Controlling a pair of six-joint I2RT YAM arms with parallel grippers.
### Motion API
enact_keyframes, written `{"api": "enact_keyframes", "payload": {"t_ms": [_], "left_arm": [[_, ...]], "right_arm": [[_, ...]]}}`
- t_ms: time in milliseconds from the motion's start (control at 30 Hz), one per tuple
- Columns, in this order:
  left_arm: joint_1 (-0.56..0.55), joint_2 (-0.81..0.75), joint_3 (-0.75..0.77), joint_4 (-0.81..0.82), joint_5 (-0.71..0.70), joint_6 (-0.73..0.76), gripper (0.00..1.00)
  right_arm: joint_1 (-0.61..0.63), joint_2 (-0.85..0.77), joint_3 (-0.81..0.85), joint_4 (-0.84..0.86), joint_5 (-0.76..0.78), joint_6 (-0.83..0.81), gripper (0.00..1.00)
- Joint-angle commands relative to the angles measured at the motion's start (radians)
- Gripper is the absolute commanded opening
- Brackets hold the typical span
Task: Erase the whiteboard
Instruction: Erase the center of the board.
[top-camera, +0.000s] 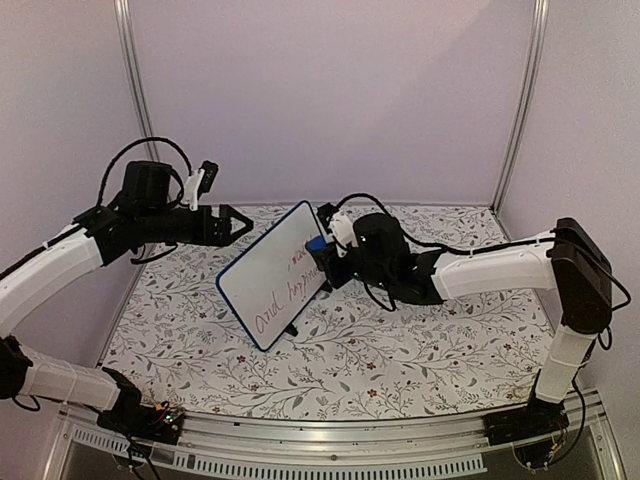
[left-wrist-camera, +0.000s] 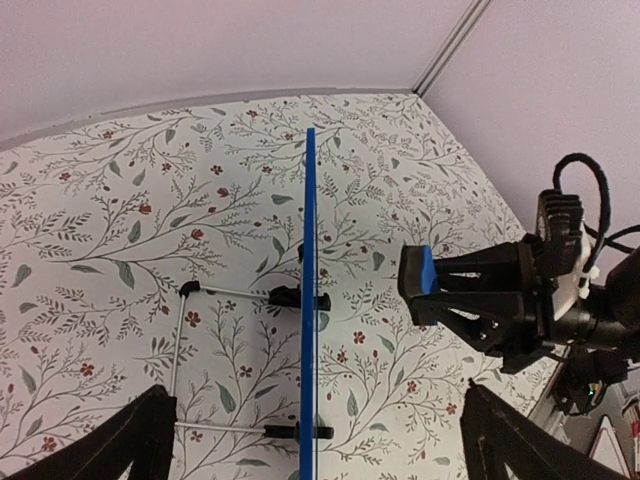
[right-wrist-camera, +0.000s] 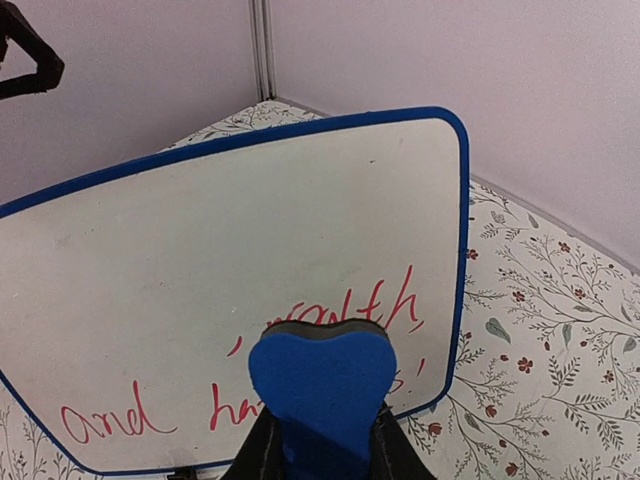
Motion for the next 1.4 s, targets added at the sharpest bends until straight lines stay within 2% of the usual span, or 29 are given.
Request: {"api": "enact_keyframes", "payload": {"t_ms": [0,167,433,667,933,1367], "left_arm": [[-0.013,0.102,0.085,-0.056,-0.046,0.013,1.00],[-0.035,0.218,0.160,-0.053,-0.043,0.020,0.91],[-0.048,0.262,0.124,0.028,-0.008,0.027,0.78],[-0.050,0.267,0.082,0.055,-0.011,0.021,0.69],[-0.052,0.281,0.064,0.061,-0.030,0.018,0.60],[-0.053,0.292,0.054,0.087,0.012,0.018,0.24]], "right_arm": [[-0.009,-0.047,-0.028,0.027,0.024,0.036,0.19],[-0.021,-0.067,-0.051,0.059,0.003,0.063,0.19],[-0.082,-0.020,-0.115,0.294,-0.174,0.133,0.19],[-0.082,0.065,-0.051,0.296,-0.295,0.228,0.18],[-0.081,0.074,-0.054,0.256,-0.309,0.238,0.18],[-0.071,0.136,0.014,0.162,-0.293,0.196,0.18]]}}
